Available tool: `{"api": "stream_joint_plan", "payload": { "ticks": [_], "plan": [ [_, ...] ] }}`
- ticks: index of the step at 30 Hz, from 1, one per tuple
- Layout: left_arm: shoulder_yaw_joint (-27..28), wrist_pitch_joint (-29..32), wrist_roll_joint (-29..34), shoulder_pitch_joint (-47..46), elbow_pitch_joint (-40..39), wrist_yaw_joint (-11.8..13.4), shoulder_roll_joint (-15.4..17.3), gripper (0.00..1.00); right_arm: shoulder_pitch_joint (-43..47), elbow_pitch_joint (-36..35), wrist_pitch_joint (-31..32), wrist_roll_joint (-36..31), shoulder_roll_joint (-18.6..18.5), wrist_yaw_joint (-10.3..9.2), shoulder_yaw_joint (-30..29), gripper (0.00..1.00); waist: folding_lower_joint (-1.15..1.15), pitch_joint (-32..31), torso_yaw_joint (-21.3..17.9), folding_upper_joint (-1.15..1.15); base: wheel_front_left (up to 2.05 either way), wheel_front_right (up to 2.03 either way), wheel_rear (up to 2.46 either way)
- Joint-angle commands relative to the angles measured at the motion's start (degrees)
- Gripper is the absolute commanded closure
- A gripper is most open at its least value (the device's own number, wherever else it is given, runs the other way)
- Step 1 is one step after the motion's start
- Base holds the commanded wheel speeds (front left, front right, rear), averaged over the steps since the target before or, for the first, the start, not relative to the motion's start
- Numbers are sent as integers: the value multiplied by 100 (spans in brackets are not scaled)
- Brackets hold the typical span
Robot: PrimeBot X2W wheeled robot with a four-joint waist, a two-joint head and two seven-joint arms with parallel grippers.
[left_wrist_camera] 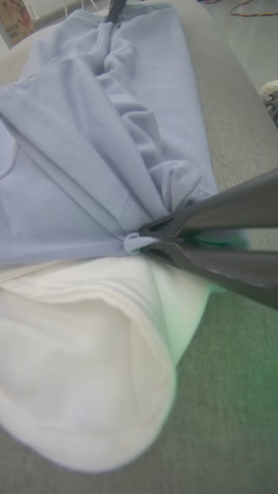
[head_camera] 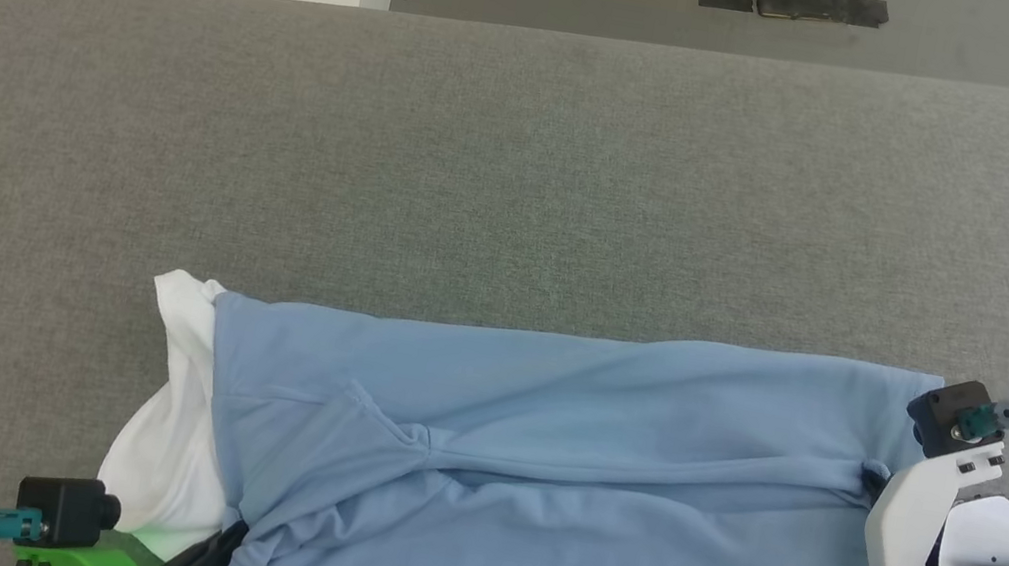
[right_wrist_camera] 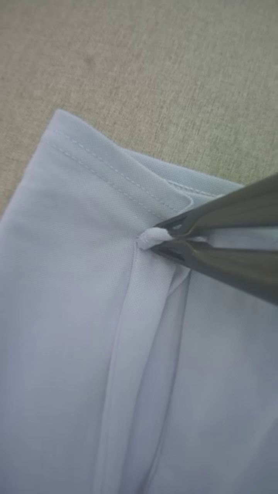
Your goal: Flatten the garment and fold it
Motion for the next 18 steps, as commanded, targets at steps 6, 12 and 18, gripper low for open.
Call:
{"api": "stream_joint_plan", "payload": {
  "ticks": [6,12,18],
  "plan": [
    [-40,-156,55,-150,128,-31,-234,0,446,-269,156,93,151,-9,-389,0,0,-186,66,0,0,0,0],
    [134,-669,273,-230,-208,13,-300,0,1209,-1072,223,81,475,-9,-1219,0,0,-449,167,0,0,0,0],
    [326,-1422,857,-421,-328,347,-419,0,1805,-1916,-283,-5,1002,-9,-1829,0,0,-617,199,0,0,0,0]
  ]
}}
